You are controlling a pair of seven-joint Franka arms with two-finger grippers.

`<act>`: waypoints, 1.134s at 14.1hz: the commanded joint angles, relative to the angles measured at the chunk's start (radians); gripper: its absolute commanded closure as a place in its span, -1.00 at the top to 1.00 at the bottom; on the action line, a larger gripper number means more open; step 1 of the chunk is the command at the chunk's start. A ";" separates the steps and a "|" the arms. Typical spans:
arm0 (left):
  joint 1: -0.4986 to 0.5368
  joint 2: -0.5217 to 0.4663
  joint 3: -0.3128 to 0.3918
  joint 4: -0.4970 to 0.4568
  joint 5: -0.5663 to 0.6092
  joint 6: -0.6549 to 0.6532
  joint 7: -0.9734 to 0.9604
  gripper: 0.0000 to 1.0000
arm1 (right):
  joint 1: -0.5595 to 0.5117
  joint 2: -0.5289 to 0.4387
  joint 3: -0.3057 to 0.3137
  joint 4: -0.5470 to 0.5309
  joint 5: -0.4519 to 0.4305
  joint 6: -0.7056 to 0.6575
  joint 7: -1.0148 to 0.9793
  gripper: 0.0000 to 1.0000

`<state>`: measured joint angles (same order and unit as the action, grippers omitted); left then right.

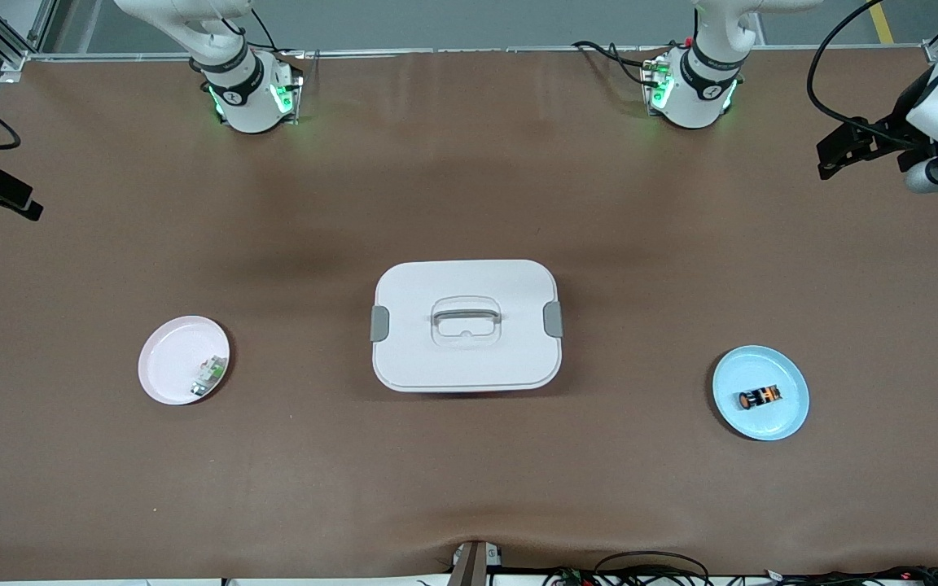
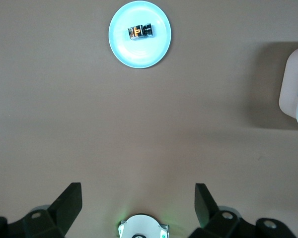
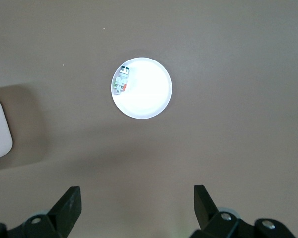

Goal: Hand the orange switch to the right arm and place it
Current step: 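Move the left gripper down over the orange switch on the blue plate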

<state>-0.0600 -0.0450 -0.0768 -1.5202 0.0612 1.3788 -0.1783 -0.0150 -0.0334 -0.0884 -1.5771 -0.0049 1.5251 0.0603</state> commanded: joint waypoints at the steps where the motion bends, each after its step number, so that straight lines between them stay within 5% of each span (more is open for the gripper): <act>1: -0.001 0.004 0.000 0.031 0.015 -0.015 0.007 1.00 | 0.006 0.013 -0.001 0.028 -0.018 -0.010 -0.004 1.00; 7: 0.012 0.060 0.008 0.069 0.014 -0.003 0.063 1.00 | 0.006 0.013 -0.001 0.028 -0.020 -0.010 -0.004 1.00; 16: 0.167 0.256 0.009 0.063 0.008 0.296 0.192 1.00 | 0.010 0.039 0.001 0.028 -0.020 -0.007 -0.004 1.00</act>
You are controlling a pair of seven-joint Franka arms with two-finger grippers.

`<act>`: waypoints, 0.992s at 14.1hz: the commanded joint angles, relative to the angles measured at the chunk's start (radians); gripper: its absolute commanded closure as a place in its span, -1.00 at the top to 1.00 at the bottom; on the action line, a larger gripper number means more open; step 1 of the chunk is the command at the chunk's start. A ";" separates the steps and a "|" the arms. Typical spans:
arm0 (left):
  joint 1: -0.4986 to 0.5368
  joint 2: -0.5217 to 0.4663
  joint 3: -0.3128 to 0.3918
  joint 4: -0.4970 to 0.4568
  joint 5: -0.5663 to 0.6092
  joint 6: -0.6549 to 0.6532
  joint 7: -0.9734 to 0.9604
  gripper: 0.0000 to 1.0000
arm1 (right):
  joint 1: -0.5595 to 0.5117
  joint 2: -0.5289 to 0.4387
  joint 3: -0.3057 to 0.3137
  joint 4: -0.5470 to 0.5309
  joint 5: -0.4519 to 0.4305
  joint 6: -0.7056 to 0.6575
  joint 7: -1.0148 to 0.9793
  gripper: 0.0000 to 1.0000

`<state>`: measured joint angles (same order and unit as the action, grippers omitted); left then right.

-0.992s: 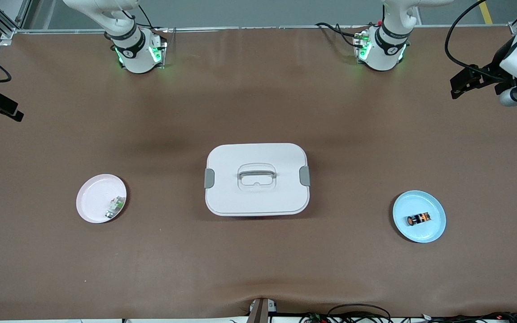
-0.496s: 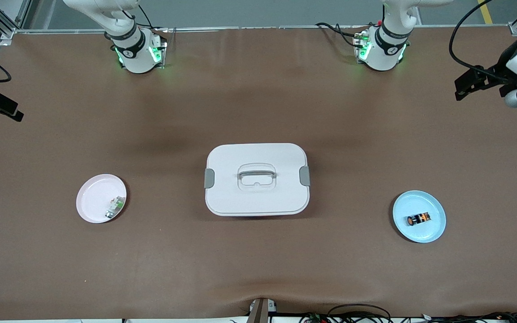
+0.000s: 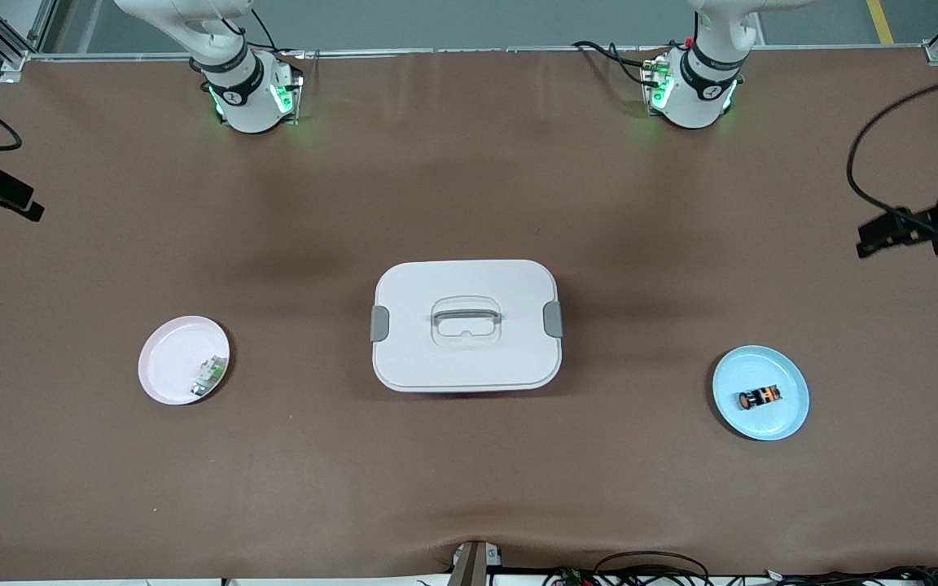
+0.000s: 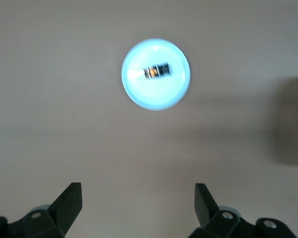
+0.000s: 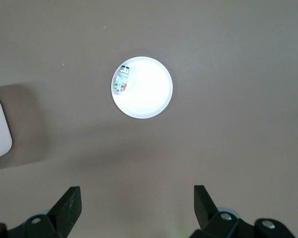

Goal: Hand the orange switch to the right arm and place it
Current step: 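Move the left gripper down over the orange switch on the blue plate, then grasp the orange switch with the left gripper while the right gripper rises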

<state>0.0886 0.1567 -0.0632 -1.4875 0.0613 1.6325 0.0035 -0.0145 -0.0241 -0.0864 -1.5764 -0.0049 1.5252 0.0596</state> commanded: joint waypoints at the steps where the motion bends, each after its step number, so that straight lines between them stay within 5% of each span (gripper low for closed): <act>1: 0.019 0.082 -0.004 0.029 0.008 0.064 0.010 1.00 | 0.010 0.050 0.001 0.027 -0.018 -0.007 -0.003 1.00; 14: 0.011 0.460 -0.004 -0.082 0.011 0.538 -0.151 1.00 | 0.090 0.251 0.002 0.052 -0.021 0.055 -0.004 1.00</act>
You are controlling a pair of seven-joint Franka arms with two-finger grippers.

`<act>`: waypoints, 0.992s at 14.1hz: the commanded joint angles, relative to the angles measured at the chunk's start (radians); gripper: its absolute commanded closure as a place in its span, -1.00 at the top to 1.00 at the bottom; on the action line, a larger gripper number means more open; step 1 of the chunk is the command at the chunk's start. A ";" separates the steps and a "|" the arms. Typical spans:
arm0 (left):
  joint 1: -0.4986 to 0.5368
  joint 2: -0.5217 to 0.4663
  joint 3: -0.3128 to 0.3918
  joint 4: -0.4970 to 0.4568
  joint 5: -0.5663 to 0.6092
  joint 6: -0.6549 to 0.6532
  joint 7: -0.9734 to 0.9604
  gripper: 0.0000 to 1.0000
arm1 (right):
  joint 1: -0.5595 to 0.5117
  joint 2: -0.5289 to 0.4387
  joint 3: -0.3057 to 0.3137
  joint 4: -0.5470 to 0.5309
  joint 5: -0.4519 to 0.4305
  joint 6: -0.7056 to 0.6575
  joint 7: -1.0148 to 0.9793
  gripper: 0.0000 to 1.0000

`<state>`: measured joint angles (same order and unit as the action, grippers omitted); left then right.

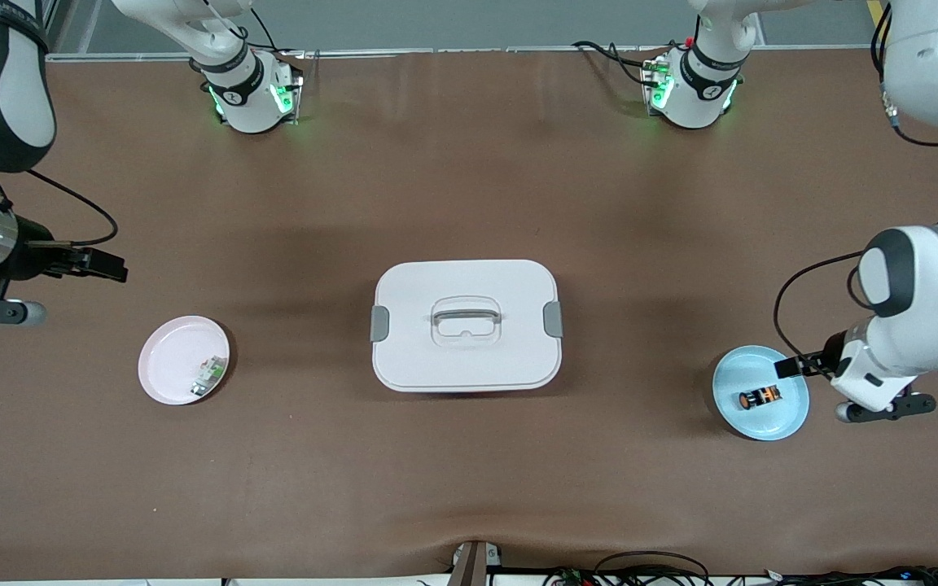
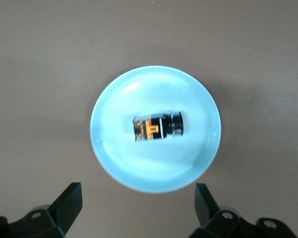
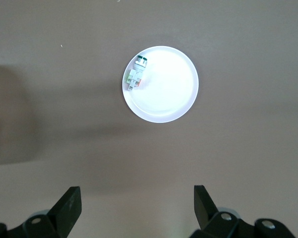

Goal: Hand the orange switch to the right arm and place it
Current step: 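Grasp the orange switch with the left gripper while the right gripper rises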

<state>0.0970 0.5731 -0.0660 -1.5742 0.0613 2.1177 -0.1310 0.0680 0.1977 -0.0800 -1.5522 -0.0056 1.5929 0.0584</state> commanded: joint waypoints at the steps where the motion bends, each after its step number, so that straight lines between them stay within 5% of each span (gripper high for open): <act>1: 0.000 0.066 -0.002 0.006 0.012 0.079 -0.016 1.00 | 0.006 0.035 -0.004 0.026 -0.020 -0.017 -0.003 1.00; 12: -0.002 0.214 -0.002 0.105 0.009 0.096 -0.074 1.00 | 0.010 0.052 -0.004 0.012 -0.005 -0.031 0.001 1.00; 14: -0.002 0.228 -0.002 0.117 0.008 0.100 -0.096 1.00 | 0.010 0.051 -0.003 0.015 0.065 -0.031 0.001 1.00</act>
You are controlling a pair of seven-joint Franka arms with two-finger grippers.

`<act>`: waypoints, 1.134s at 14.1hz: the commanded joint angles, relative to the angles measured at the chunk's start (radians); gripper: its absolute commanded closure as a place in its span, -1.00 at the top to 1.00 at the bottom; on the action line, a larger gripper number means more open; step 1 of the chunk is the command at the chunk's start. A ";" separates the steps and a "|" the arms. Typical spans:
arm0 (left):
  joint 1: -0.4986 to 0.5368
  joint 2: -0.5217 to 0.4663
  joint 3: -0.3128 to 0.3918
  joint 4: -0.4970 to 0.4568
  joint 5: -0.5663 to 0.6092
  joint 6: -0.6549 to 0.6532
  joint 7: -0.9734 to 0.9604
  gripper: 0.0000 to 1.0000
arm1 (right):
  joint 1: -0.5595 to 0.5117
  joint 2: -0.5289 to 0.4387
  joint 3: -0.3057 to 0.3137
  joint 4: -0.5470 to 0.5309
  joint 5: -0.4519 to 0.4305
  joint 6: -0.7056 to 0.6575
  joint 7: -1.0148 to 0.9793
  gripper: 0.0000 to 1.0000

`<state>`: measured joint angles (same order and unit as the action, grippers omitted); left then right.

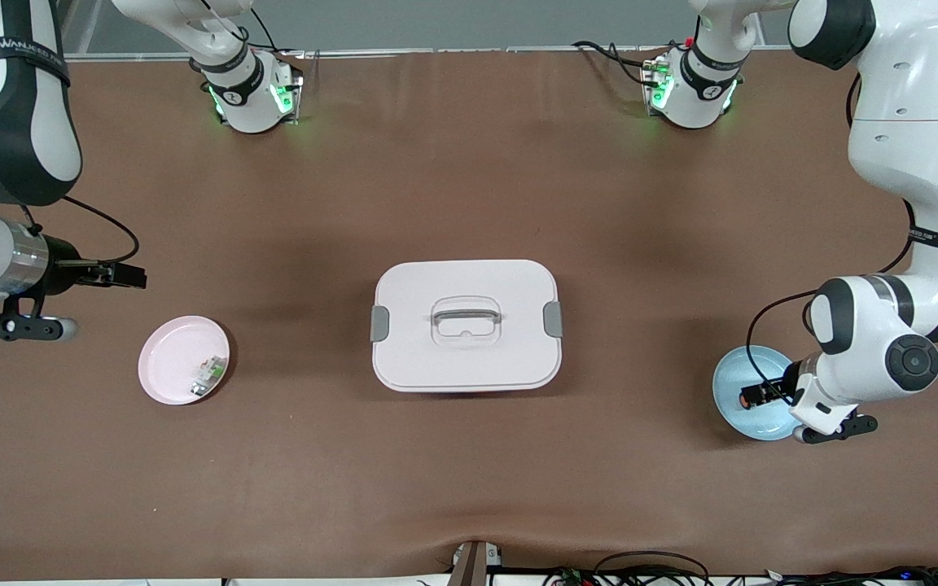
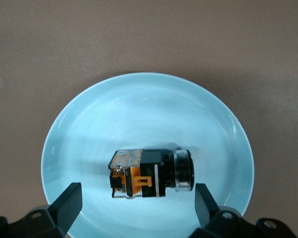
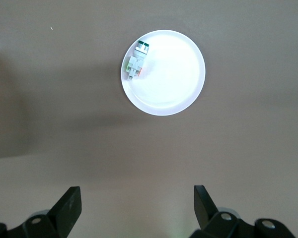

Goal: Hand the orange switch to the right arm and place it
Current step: 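Grasp the orange switch with the left gripper while the right gripper rises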

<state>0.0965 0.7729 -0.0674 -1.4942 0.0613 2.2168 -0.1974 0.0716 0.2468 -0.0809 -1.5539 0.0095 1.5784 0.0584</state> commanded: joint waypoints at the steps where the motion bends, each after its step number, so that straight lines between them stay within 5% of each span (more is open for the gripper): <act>1: -0.001 0.035 0.000 0.038 0.008 0.006 -0.040 1.00 | 0.001 0.002 -0.003 0.017 0.099 -0.018 0.000 1.00; 4: -0.008 0.039 0.000 0.038 0.009 0.017 -0.069 1.00 | 0.013 0.000 -0.002 0.014 0.132 -0.037 0.006 1.00; 7: -0.001 0.048 0.000 0.040 0.008 0.020 -0.071 1.00 | 0.016 -0.012 -0.003 -0.009 0.301 -0.037 0.015 1.00; 10: -0.004 0.051 0.000 0.040 0.008 0.031 -0.086 1.00 | 0.028 -0.030 -0.002 -0.035 0.360 -0.026 0.055 1.00; 12: -0.006 0.052 0.000 0.038 0.008 0.034 -0.093 1.00 | 0.040 -0.067 -0.003 -0.090 0.452 0.023 0.095 1.00; 16: -0.004 0.054 0.000 0.037 0.009 0.047 -0.093 1.00 | 0.120 -0.167 -0.002 -0.233 0.466 0.191 0.152 1.00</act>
<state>0.0944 0.8146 -0.0677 -1.4752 0.0613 2.2544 -0.2742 0.1510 0.1709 -0.0760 -1.6741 0.4549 1.6949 0.1686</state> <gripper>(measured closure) 0.000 0.000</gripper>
